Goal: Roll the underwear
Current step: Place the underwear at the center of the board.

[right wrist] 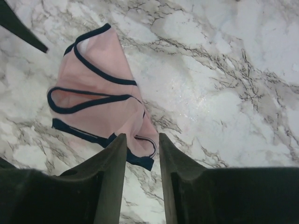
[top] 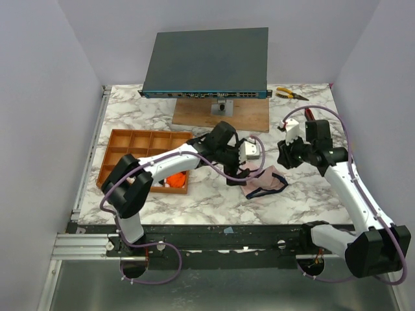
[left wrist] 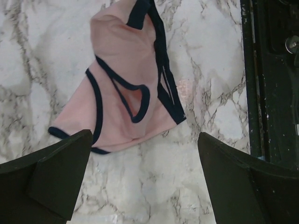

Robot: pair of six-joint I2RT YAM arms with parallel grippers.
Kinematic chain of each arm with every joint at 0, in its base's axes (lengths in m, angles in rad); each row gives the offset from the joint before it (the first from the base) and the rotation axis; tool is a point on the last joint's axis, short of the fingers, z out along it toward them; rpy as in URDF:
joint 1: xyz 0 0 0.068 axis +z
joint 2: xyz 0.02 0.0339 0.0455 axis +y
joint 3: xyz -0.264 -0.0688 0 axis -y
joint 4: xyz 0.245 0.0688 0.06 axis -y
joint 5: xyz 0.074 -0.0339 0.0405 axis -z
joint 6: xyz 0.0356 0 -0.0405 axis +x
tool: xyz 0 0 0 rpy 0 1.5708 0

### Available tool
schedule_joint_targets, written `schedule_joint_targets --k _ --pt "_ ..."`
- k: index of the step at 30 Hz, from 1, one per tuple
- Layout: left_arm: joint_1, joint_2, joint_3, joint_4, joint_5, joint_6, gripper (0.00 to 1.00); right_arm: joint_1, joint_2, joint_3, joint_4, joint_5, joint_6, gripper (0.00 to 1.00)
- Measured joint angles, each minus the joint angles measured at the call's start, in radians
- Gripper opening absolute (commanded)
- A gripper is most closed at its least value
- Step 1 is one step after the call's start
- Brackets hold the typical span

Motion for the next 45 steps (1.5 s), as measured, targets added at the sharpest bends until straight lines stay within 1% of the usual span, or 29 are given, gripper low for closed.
schedule_joint_targets --k 5,6,7,8,10,11,12,17,18,19,20,21,22,23,27,31,36,41,45 --pt "-0.062 0.105 0.032 0.06 -0.018 -0.042 0.98 -0.011 -0.051 -0.01 -0.053 -0.062 -0.044 0.46" --pt "-0.07 0.125 0.042 0.069 -0.029 -0.049 0.98 -0.011 -0.056 -0.01 -0.063 -0.072 -0.055 0.47" --pt "-0.079 0.152 0.058 0.079 -0.039 -0.054 0.94 -0.011 -0.058 -0.011 -0.071 -0.082 -0.068 0.47" --pt "-0.082 0.167 0.068 0.083 -0.045 -0.06 0.87 -0.011 -0.057 -0.012 -0.077 -0.091 -0.08 0.49" --pt "-0.087 0.204 0.093 0.088 -0.056 -0.065 0.65 -0.011 -0.053 -0.024 -0.089 -0.104 -0.112 0.56" --pt "-0.087 0.214 0.103 0.088 -0.058 -0.067 0.53 -0.011 -0.053 -0.034 -0.094 -0.109 -0.126 0.57" --pt "-0.087 0.221 0.111 0.087 -0.06 -0.069 0.44 -0.011 -0.053 -0.047 -0.097 -0.116 -0.144 0.58" --pt "-0.07 0.229 0.108 0.112 -0.058 -0.085 0.17 -0.011 -0.054 -0.137 -0.099 -0.144 -0.214 0.62" --pt "-0.067 0.229 0.1 0.119 -0.057 -0.092 0.11 -0.011 -0.056 -0.155 -0.099 -0.153 -0.222 0.7" --pt "-0.063 0.229 0.093 0.122 -0.057 -0.095 0.07 -0.011 -0.058 -0.17 -0.098 -0.164 -0.229 0.79" --pt "-0.058 0.229 0.082 0.124 -0.056 -0.101 0.06 -0.011 -0.058 -0.182 -0.096 -0.175 -0.236 0.84" --pt "-0.055 0.229 0.077 0.124 -0.056 -0.103 0.04 -0.011 -0.058 -0.189 -0.095 -0.183 -0.241 0.86" --pt "-0.053 0.229 0.073 0.124 -0.055 -0.107 0.02 -0.011 -0.056 -0.195 -0.092 -0.192 -0.248 0.86" --pt "-0.051 0.229 0.072 0.124 -0.055 -0.108 0.0 -0.011 -0.053 -0.2 -0.082 -0.199 -0.253 0.86" --pt "-0.044 0.225 0.071 0.124 -0.054 -0.111 0.0 -0.011 -0.039 -0.229 -0.012 -0.19 -0.253 0.84" --pt "-0.044 0.211 0.068 0.121 -0.054 -0.111 0.0 -0.011 -0.031 -0.226 0.039 -0.142 -0.251 0.81" --pt "-0.044 0.19 0.051 0.119 -0.054 -0.111 0.0 -0.011 -0.032 -0.198 0.056 -0.093 -0.241 0.81" --pt "-0.041 0.161 0.035 0.097 -0.054 -0.109 0.0 -0.011 -0.027 -0.187 0.093 -0.028 -0.198 0.8" --pt "-0.037 0.149 0.035 0.092 -0.054 -0.106 0.0 -0.011 0.028 -0.188 0.126 -0.022 -0.175 0.78"
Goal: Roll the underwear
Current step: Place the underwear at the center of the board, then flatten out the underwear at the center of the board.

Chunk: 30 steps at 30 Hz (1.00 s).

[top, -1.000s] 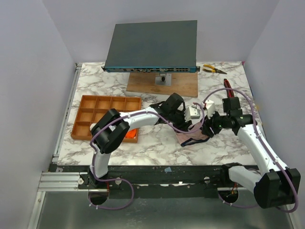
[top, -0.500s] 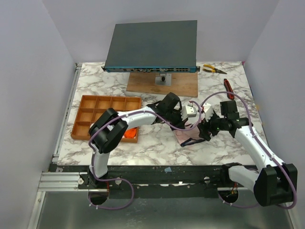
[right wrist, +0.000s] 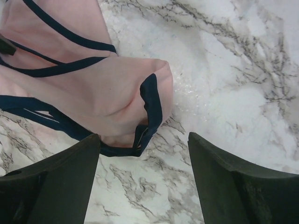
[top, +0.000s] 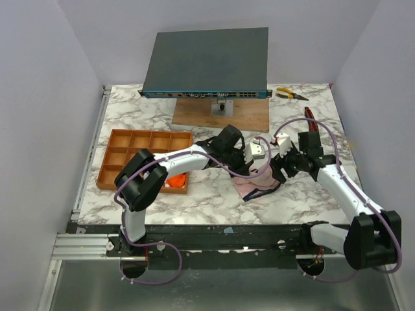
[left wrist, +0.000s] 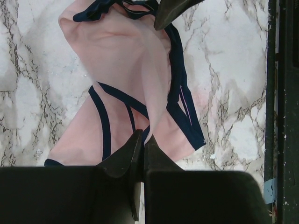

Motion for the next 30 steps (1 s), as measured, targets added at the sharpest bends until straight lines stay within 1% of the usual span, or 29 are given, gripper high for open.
schedule_joint_targets --k 4,12,14,18,19,26,30 --pt "0.0 0.0 0.0 -0.014 0.0 0.0 0.0 0.0 0.08 0.0 0.021 -0.013 0.013 0.75" --pt "0.001 0.0 0.0 -0.021 0.0 0.003 0.0 0.0 0.177 0.01 0.092 -0.017 0.047 0.65" --pt "0.001 0.0 0.0 -0.021 0.0 0.004 0.0 0.0 0.2 0.019 0.107 -0.017 0.053 0.62" --pt "0.001 0.0 0.0 -0.021 0.0 0.005 0.0 0.0 0.211 0.033 0.123 -0.017 0.056 0.51" --pt "0.001 0.0 0.0 -0.021 0.0 0.005 0.0 0.0 0.213 0.037 0.126 -0.018 0.054 0.5" --pt "0.001 0.0 0.0 -0.02 0.0 0.008 0.0 0.0 0.227 0.065 0.129 -0.014 0.053 0.5" --pt "0.001 0.0 0.0 -0.02 0.0 0.011 0.0 0.0 0.229 0.076 0.132 -0.015 0.057 0.52"
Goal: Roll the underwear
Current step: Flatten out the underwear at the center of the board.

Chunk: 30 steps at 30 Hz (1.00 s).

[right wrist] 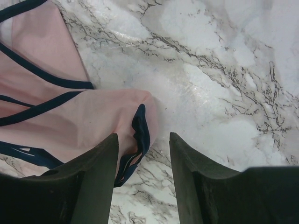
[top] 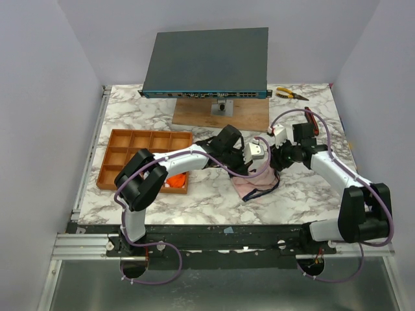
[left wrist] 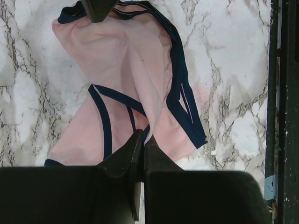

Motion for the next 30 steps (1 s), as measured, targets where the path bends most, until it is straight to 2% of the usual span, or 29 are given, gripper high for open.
schedule_joint_targets --k 6,11,16,17,20,21,30 --pt "0.0 0.0 0.0 0.0 0.0 0.001 0.0 0.0 0.048 0.005 0.019 -0.002 0.008 0.51" --pt "0.0 0.0 0.0 0.0 0.0 0.001 0.0 0.0 0.095 0.005 0.038 -0.002 0.024 0.45" --pt "0.0 0.0 0.0 0.0 0.0 0.003 0.0 0.0 0.114 0.005 0.047 -0.002 0.033 0.3" --pt "0.0 0.0 0.0 0.0 0.0 0.004 0.0 0.0 0.114 0.005 0.047 -0.002 0.035 0.25" --pt "0.0 0.0 0.0 0.0 0.0 0.005 0.0 0.0 0.114 0.007 0.052 -0.001 0.04 0.03" --pt "0.0 0.0 0.0 0.0 0.0 0.006 0.0 0.0 0.114 0.008 0.053 -0.001 0.041 0.01" --pt "0.023 0.0 0.0 -0.002 0.0 -0.007 0.0 0.0 0.08 0.039 0.053 0.045 0.058 0.01"
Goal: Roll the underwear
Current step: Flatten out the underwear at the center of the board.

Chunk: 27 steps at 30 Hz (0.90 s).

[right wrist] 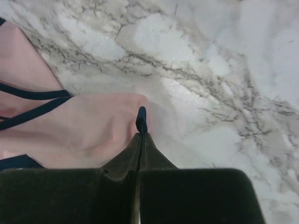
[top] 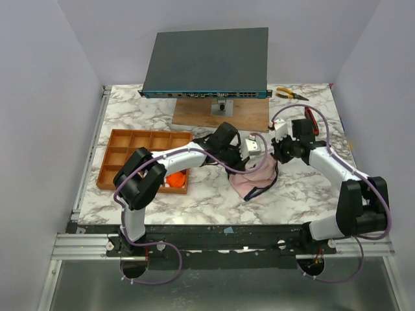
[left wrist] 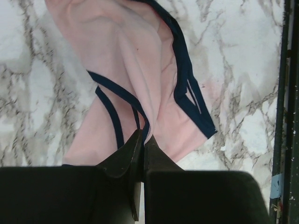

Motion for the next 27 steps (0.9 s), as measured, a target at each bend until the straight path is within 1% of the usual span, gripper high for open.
schedule_joint_targets --k 6,11,13,18,23,27 --pt "0.08 0.0 0.009 -0.033 0.0 -0.019 0.0 0.0 -0.085 0.058 -0.003 0.014 0.025 0.01" --pt "0.133 -0.01 0.063 -0.104 0.0 -0.025 0.0 0.0 -0.156 0.132 -0.027 0.013 0.061 0.01" --pt "0.144 -0.027 0.102 -0.154 0.0 -0.023 0.0 0.0 -0.19 0.186 -0.046 0.002 0.08 0.01" --pt "0.153 -0.112 0.19 -0.247 -0.011 -0.014 0.0 0.0 -0.27 0.226 -0.059 -0.047 0.099 0.01" --pt "0.152 -0.213 0.217 -0.308 -0.039 -0.001 0.0 0.0 -0.328 0.234 -0.091 -0.116 0.105 0.01" --pt "0.152 -0.251 0.238 -0.36 -0.071 0.018 0.0 0.0 -0.337 0.253 -0.126 -0.158 0.105 0.01"
